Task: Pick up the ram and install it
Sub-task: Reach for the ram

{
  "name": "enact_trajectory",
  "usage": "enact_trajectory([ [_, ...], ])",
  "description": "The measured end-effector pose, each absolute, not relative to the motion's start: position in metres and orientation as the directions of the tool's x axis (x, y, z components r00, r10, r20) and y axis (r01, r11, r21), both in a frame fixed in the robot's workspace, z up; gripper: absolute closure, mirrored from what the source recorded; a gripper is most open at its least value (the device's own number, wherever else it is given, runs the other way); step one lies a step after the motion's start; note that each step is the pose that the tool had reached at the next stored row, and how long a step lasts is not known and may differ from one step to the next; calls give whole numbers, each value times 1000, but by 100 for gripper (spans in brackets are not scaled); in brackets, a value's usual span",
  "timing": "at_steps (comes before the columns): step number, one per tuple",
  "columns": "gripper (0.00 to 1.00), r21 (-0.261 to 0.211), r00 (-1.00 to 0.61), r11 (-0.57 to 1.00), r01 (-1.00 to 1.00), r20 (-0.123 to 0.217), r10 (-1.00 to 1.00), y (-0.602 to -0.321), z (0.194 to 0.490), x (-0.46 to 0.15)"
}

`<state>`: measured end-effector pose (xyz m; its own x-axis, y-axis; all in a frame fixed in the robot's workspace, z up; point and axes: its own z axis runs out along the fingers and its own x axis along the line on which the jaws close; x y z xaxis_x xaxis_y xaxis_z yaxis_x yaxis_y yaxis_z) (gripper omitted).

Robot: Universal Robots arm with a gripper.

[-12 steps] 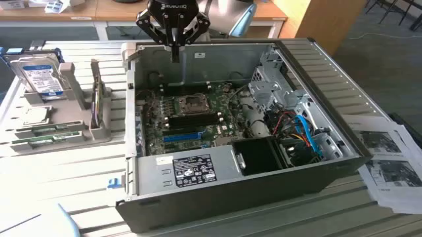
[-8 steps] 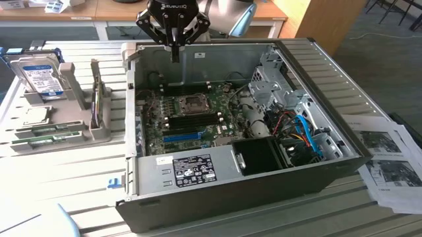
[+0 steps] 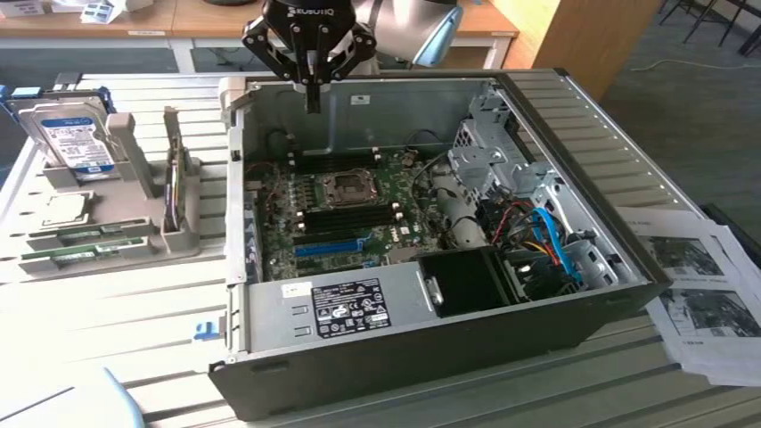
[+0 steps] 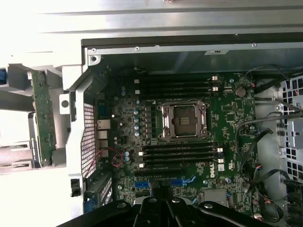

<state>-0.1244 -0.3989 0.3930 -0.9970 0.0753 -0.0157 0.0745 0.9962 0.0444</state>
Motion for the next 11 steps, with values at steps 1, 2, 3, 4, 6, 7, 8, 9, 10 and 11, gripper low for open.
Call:
enact_trajectory([
  [1, 91, 44, -997, 996, 75, -14, 75, -399, 393, -125],
  [2, 91, 44, -997, 996, 75, -12, 75, -399, 393, -126],
  [3, 91, 44, -997, 996, 75, -10, 75, -399, 393, -127],
  [4, 91, 44, -997, 996, 75, -8, 75, -399, 393, -128],
  [6, 91, 44, -997, 996, 75, -5, 75, -399, 392, -130],
  [7, 91, 44, -997, 996, 75, -3, 75, -399, 392, -131],
  [8, 91, 44, -997, 996, 75, -1, 75, -399, 392, -132],
  [9, 91, 43, -997, 996, 75, 1, 75, -399, 392, -133],
  [10, 91, 43, -997, 996, 75, 3, 75, -399, 392, -134],
  [11, 91, 43, -997, 996, 75, 5, 75, -399, 392, -135],
])
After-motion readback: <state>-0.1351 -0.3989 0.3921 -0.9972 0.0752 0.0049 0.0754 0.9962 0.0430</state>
